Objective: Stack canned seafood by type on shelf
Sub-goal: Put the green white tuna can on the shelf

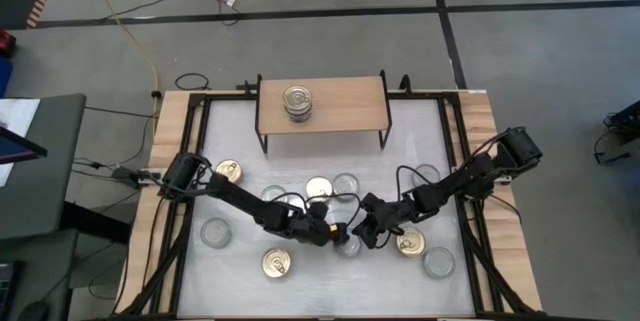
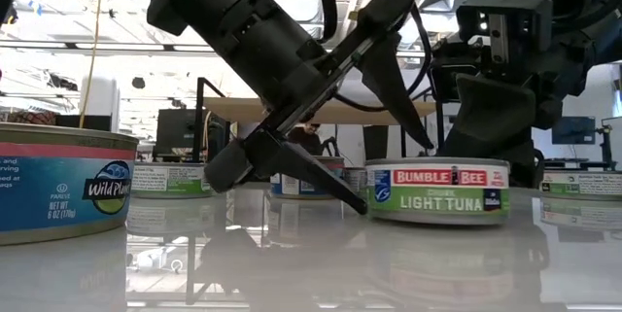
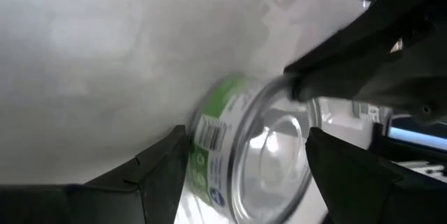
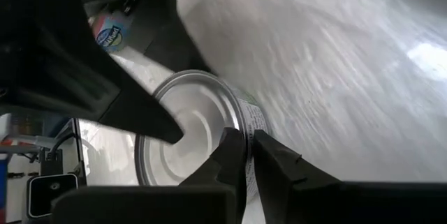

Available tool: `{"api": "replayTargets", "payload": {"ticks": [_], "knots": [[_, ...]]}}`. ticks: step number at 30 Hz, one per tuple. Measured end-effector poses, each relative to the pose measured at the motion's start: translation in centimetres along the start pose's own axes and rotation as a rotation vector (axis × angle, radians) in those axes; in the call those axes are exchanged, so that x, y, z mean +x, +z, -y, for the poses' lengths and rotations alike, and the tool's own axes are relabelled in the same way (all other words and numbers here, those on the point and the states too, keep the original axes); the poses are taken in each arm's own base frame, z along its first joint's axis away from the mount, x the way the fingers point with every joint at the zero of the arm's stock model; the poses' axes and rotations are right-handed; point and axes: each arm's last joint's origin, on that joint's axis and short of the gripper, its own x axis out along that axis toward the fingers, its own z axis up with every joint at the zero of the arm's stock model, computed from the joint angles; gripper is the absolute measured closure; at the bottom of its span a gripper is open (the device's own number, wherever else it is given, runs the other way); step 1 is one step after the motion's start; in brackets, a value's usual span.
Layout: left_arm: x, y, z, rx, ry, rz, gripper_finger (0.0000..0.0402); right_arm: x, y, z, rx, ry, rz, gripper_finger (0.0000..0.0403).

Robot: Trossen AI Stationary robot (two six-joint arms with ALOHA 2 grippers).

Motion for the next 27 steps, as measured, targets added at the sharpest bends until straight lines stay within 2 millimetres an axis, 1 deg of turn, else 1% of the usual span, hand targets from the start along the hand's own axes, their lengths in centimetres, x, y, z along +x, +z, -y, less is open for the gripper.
{"api": "replayTargets", "payload": {"ticks": [6, 9, 23, 27], "knots": [[-0.13, -0.69, -0.03, -0.074, 0.001, -0.051, 0.0127, 0.0, -0.01, 0.02, 0.008, -0.001, -0.001, 0.0349], [-0.18, -0.88, -0.05, -0.079, 0.001, -0.055, 0.0127, 0.0, -0.01, 0.02, 0.008, -0.002, -0.001, 0.0349], [-0.18, -0.89, -0.05, -0.101, 0.001, -0.054, 0.0127, -0.01, -0.12, 0.13, 0.016, -0.015, -0.008, 0.0349], [-0.18, -0.9, -0.04, -0.14, 0.003, -0.062, 0.0127, -0.02, -0.17, 0.25, 0.015, -0.027, -0.014, 0.0349]]}}
